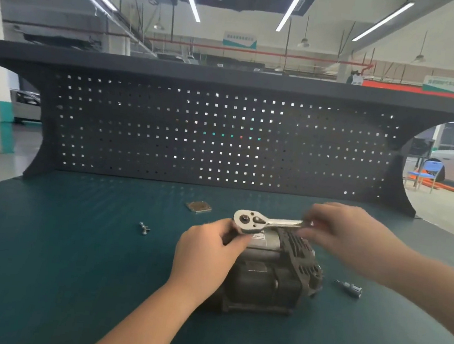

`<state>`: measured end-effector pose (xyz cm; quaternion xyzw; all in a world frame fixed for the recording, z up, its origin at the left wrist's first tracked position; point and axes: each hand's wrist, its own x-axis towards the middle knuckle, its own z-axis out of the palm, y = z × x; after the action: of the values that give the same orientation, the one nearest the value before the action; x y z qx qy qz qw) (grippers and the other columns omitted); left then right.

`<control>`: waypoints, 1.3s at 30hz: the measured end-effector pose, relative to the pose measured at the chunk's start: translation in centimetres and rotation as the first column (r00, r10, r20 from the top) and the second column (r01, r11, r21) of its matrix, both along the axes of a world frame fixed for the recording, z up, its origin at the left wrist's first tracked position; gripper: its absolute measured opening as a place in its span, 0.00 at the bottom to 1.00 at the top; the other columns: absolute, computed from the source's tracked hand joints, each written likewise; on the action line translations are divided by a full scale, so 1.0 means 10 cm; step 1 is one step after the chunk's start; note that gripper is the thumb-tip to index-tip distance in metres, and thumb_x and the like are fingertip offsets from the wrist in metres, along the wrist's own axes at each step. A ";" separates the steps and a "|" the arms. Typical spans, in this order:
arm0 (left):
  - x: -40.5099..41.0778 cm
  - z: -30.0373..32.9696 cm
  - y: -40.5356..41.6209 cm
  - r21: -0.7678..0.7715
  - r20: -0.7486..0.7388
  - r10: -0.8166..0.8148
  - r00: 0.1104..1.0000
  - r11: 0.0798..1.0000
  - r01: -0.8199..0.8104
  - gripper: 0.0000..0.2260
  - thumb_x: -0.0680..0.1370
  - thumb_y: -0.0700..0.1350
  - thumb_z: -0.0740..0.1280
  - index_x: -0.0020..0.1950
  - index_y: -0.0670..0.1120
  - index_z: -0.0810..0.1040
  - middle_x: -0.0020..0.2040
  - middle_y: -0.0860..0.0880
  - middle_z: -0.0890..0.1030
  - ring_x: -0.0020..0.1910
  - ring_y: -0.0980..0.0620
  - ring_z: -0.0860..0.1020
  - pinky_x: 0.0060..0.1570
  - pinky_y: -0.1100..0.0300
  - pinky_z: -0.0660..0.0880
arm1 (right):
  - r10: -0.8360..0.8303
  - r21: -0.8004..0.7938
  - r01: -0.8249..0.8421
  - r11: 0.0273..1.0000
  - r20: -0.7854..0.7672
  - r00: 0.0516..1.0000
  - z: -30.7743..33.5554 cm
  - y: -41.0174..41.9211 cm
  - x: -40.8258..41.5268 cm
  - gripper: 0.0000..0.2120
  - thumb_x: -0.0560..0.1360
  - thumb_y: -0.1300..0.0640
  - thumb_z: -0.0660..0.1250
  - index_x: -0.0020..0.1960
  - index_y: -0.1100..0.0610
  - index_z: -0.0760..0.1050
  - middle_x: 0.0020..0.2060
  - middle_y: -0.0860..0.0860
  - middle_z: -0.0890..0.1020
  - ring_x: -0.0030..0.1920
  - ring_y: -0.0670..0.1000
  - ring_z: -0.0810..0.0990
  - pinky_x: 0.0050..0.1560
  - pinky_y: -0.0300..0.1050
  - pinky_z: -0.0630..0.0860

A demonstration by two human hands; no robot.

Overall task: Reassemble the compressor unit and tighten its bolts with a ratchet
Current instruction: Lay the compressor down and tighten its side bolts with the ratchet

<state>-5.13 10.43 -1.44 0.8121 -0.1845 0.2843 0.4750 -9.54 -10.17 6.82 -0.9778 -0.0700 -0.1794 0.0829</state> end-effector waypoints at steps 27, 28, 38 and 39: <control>0.03 -0.02 0.02 -0.146 -0.087 -0.029 0.996 0.989 0.016 0.07 0.75 0.48 0.71 0.43 0.62 0.82 0.37 0.62 0.84 0.39 0.62 0.81 0.44 0.56 0.78 | 0.103 0.227 -0.045 0.973 -0.251 0.962 -0.18 0.46 -0.36 0.20 0.77 0.39 0.58 0.38 0.54 0.72 0.21 0.45 0.75 0.21 0.42 0.73 0.23 0.34 0.69; 0.03 -0.02 0.01 -0.160 -0.105 -0.031 0.994 0.987 0.014 0.08 0.76 0.47 0.71 0.44 0.63 0.82 0.38 0.61 0.84 0.40 0.60 0.81 0.47 0.53 0.79 | 0.195 0.472 -0.012 0.881 -0.341 0.920 -0.24 0.59 -0.43 0.16 0.78 0.45 0.59 0.38 0.55 0.72 0.21 0.46 0.75 0.21 0.44 0.73 0.21 0.34 0.69; -0.01 0.06 0.08 -0.051 -0.119 -0.114 0.986 0.993 0.109 0.12 0.76 0.48 0.71 0.45 0.69 0.81 0.40 0.59 0.85 0.46 0.55 0.82 0.52 0.52 0.78 | 0.186 0.266 -0.041 0.963 -0.550 0.814 0.13 0.15 -0.09 0.15 0.78 0.44 0.65 0.39 0.54 0.75 0.22 0.45 0.77 0.21 0.44 0.75 0.28 0.35 0.73; -0.01 0.07 0.06 -0.055 -0.117 -0.119 0.986 0.992 0.113 0.11 0.75 0.50 0.71 0.44 0.69 0.82 0.40 0.60 0.85 0.46 0.59 0.82 0.53 0.54 0.78 | 0.157 0.209 -0.055 0.976 -0.514 0.843 0.25 0.09 -0.02 0.15 0.76 0.43 0.67 0.38 0.54 0.75 0.21 0.44 0.77 0.19 0.43 0.72 0.26 0.33 0.70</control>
<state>-5.23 11.07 -0.74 0.8039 -0.1956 0.2112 0.5204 -9.73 -9.23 9.28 -0.9718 -0.0815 0.0948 0.1997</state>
